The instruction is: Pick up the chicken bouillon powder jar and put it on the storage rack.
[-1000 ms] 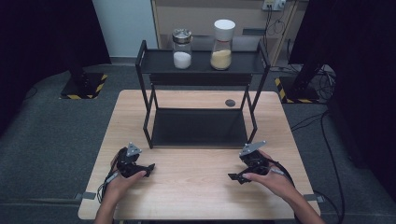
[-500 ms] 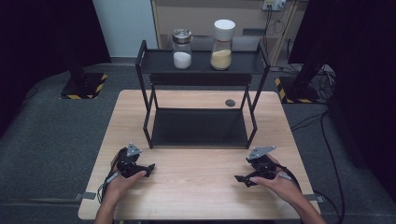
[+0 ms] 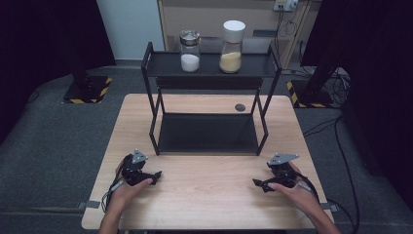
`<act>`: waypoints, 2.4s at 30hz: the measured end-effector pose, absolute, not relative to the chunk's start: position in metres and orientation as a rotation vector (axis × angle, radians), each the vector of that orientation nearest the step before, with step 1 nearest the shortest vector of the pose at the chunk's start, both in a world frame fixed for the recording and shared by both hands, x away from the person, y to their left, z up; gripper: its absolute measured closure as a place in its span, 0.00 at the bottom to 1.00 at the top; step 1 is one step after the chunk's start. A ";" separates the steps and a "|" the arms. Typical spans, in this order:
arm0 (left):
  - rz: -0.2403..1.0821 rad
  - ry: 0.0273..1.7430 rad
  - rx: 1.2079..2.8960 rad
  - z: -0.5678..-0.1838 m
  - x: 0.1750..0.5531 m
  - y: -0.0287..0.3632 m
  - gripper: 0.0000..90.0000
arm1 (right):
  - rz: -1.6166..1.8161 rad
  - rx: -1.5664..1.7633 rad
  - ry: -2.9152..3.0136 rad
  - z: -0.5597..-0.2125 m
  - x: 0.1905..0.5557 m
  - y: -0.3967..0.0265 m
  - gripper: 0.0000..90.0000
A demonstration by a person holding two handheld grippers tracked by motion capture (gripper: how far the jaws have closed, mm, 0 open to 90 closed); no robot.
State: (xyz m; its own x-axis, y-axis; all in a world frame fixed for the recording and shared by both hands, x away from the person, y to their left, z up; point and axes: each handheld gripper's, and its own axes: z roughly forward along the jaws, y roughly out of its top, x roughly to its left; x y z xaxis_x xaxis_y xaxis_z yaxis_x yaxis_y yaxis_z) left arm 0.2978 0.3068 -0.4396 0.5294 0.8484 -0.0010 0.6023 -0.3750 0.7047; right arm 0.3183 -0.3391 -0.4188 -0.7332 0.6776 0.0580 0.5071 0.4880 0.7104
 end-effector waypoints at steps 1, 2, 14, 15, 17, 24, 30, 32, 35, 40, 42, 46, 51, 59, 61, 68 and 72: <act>0.482 1.172 2.111 -0.440 0.298 0.307 0.00 | 1.076 1.029 2.488 -0.420 0.317 -0.341 0.06; 0.482 1.171 2.111 -0.440 0.298 0.307 0.00 | 1.072 1.040 2.476 -0.422 0.316 -0.342 0.05; 0.481 1.172 2.110 -0.440 0.298 0.307 0.00 | 1.043 1.100 2.443 -0.436 0.313 -0.349 0.04; 0.481 1.172 2.110 -0.440 0.298 0.307 0.00 | 1.042 1.103 2.442 -0.437 0.313 -0.349 0.04; 0.481 1.172 2.110 -0.440 0.297 0.306 0.00 | 1.044 1.099 2.440 -0.438 0.313 -0.349 0.03; 0.481 1.172 2.111 -0.440 0.297 0.306 0.00 | 1.026 1.058 2.431 -0.441 0.308 -0.345 0.01; 0.481 1.172 2.111 -0.440 0.297 0.306 0.00 | 1.023 1.061 2.422 -0.442 0.306 -0.344 0.01; 0.481 1.172 2.111 -0.440 0.297 0.306 0.00 | 1.026 1.059 2.422 -0.442 0.305 -0.344 0.01; 0.481 1.172 2.111 -0.440 0.297 0.306 0.00 | 1.034 1.041 2.434 -0.442 0.303 -0.343 0.02; 0.481 1.172 2.111 -0.440 0.297 0.306 0.00 | 1.038 1.017 2.451 -0.442 0.300 -0.338 0.01; 0.481 1.172 2.111 -0.440 0.297 0.306 0.00 | 1.038 1.019 2.451 -0.442 0.300 -0.338 0.01; 0.481 1.172 2.111 -0.440 0.297 0.306 0.00 | 1.037 1.019 2.451 -0.442 0.300 -0.338 0.01; 0.481 1.170 2.112 -0.440 0.297 0.306 0.00 | 1.036 1.021 2.449 -0.442 0.300 -0.338 0.01; 0.481 1.170 2.112 -0.439 0.297 0.306 0.00 | 1.036 1.021 2.449 -0.442 0.300 -0.338 0.01; 0.481 1.170 2.112 -0.439 0.297 0.306 0.00 | 1.036 1.021 2.449 -0.442 0.300 -0.338 0.01; 0.481 1.170 2.112 -0.439 0.297 0.306 0.00 | 1.036 1.021 2.450 -0.442 0.300 -0.338 0.01; 0.481 1.170 2.112 -0.440 0.297 0.306 0.00 | 1.035 1.020 2.451 -0.442 0.300 -0.338 0.01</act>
State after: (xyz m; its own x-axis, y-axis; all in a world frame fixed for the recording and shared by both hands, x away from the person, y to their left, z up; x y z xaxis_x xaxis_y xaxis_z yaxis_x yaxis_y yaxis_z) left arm 0.2971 0.3064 -0.4395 0.5309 0.8474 -0.0007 0.6018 -0.3764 0.7044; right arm 0.3002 -0.3379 -0.4417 -0.7068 0.7074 0.0065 0.4977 0.4907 0.7152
